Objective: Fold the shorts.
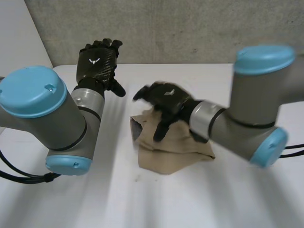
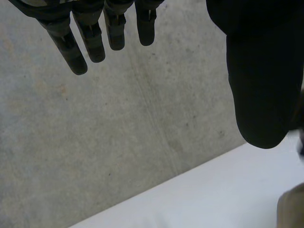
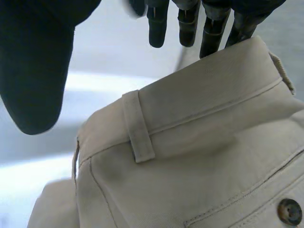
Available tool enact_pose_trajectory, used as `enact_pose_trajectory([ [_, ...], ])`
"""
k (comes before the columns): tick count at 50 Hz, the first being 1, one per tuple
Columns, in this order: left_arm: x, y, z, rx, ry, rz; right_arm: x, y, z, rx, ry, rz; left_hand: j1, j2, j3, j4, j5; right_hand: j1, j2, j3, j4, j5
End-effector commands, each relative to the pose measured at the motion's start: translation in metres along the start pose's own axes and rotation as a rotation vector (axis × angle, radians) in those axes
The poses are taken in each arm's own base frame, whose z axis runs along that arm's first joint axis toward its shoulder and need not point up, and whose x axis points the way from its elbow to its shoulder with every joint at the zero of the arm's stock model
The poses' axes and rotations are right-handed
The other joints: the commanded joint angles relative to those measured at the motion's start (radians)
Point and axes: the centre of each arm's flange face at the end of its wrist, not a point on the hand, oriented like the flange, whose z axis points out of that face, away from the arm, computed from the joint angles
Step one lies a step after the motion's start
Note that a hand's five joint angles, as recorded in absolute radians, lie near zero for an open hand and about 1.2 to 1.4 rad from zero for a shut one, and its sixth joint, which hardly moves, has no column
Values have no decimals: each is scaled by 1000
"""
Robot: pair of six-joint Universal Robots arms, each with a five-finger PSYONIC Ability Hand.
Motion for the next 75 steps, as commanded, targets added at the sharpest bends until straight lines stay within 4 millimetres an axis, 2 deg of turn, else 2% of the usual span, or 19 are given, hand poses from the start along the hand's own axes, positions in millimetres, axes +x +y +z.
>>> enact_pose_trajectory([
  [1, 5, -30, -8, 70, 18, -80, 46, -10, -17, 31, 116, 256, 0, -15, -32, -17, -29, -32, -51, -38, -64, -73],
  [5, 12, -36, -10, 85, 42, -104, 66, -13, -23, 50, 186, 271, 8, -6, -23, -8, -20, -32, -51, -38, -64, -73],
  [8, 28, -40, -13, 97, 86, -108, 81, -20, -31, 76, 247, 284, 8, -6, -23, -8, -20, -32, -51, -38, -64, -73],
  [10, 38, -35, -13, 87, 111, -106, 86, -21, -33, 82, 266, 305, 8, -6, -23, -8, -20, -32, -51, -38, -64, -73],
  [12, 51, -24, -12, 58, 138, -102, 86, -19, -33, 79, 266, 321, 11, -3, -21, -5, -17, -32, -51, -38, -64, -73],
  [17, 69, -19, -12, 18, 180, -95, 85, -13, -33, 82, 266, 320, 11, -3, -21, -5, -17, -32, -51, -38, -64, -73],
  [20, 75, -17, -10, -2, 190, -90, 85, -21, -37, 113, 261, 294, 11, -3, -21, -5, -17, -32, -51, -38, -64, -73],
  [25, 81, -1, -11, -69, 205, -71, 85, -37, -48, 159, 276, 274, 11, -3, -21, -5, -17, -32, -51, -38, -64, -73],
  [28, 88, 8, -15, -100, 224, -59, 93, -45, -55, 186, 309, 261, 26, 11, -6, 10, -3, -32, -51, -38, -64, -73],
  [31, 92, 16, -15, -122, 229, -52, 110, -52, -65, 225, 376, 252, 55, 41, 23, 39, 27, -32, -51, -38, -64, -73],
  [34, 94, 31, -13, -182, 226, -20, 130, -54, -74, 242, 467, 251, 117, 102, 85, 101, 88, -32, -51, -38, -64, -73],
  [39, 96, 59, -15, -315, 230, 49, 136, -49, -72, 231, 505, 249, 190, 176, 158, 174, 162, -32, -51, -38, -64, -73],
  [44, 88, 92, -18, -448, 165, 111, 143, -24, -57, 148, 503, 230, 199, 185, 167, 183, 171, -32, -51, -38, -64, -73],
  [50, 81, 106, -20, -478, 100, 144, 145, 11, -36, 33, 463, 201, 185, 170, 153, 168, 156, -32, -51, -38, -64, -73],
  [52, 81, 111, -21, -489, 98, 151, 140, 23, -29, 2, 431, 204, 167, 153, 135, 151, 139, -32, -51, -38, -64, -73],
  [56, 78, 119, -22, -515, 92, 162, 112, 51, -8, -73, 309, 195, 129, 114, 97, 113, 100, -32, -51, -38, -64, -73],
  [60, 75, 123, -24, -532, 87, 171, 95, 67, 4, -116, 240, 160, 91, 76, 59, 75, 62, -32, -51, -38, -64, -73],
  [64, 72, 130, -28, -560, 85, 183, 90, 85, 12, -159, 215, 131, 91, 76, 59, 74, 62, -32, -51, -38, -64, -73],
  [75, 63, 130, -29, -578, 68, 187, 88, 106, 19, -215, 218, 59, 70, 56, 38, 54, 42, -32, -51, -38, -64, -73],
])
